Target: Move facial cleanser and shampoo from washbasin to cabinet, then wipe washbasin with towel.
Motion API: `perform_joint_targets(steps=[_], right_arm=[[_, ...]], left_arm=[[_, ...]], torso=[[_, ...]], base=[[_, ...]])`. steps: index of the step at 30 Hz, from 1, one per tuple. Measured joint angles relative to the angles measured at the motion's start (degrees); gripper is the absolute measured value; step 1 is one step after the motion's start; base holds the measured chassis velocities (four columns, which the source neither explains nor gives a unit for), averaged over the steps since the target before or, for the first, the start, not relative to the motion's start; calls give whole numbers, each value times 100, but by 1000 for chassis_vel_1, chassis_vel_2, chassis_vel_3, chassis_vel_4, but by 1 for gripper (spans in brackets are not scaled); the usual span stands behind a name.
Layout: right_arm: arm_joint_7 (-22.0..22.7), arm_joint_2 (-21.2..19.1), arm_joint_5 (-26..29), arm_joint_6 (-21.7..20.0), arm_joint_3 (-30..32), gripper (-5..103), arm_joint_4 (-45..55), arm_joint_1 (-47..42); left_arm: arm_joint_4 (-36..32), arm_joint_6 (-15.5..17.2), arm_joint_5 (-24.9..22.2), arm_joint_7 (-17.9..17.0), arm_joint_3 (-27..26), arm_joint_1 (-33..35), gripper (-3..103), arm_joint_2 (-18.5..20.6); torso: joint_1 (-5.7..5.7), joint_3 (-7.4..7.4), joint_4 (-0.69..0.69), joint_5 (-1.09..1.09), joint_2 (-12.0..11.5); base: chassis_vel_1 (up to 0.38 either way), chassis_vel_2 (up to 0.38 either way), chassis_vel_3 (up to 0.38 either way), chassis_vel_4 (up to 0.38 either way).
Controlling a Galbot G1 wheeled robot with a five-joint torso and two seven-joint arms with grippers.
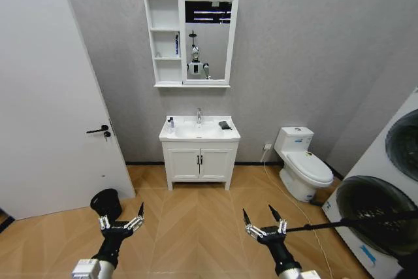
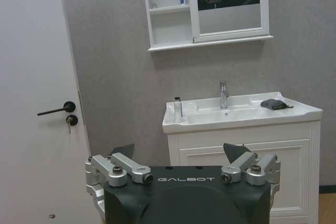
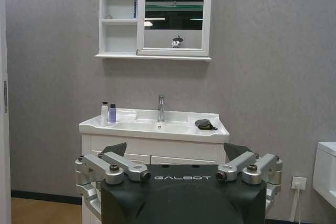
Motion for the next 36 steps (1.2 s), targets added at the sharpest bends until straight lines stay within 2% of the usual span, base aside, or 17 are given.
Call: perform_joint_targets(steps=[18,21,32,36], right_arm=[[16,42,1,64,34,100,-82,19],[14,41,12,78,37,100,-117,29],[-15,34,22,87,20,100,-199,105],[-44,30,45,140,59,100,-238,87]], left_arm=[[285,-82,-39,32,41,-191,96,-43],[329,-85,-44,34,38,-219,96,-42],[408,-87,-33,40,67,-265,96,-45],[445,-90,-7,42,108,-265,96,-60]], torso=[[3,2,2,1,-2],[3,1,-2,-1,-2],[1,1,2,2,-1],[1,1,-1,0,0]], base=[[-143,136,145,-145],[-152,161,156,-174],[-149,154,160,-154],[-232,231,226,-237]])
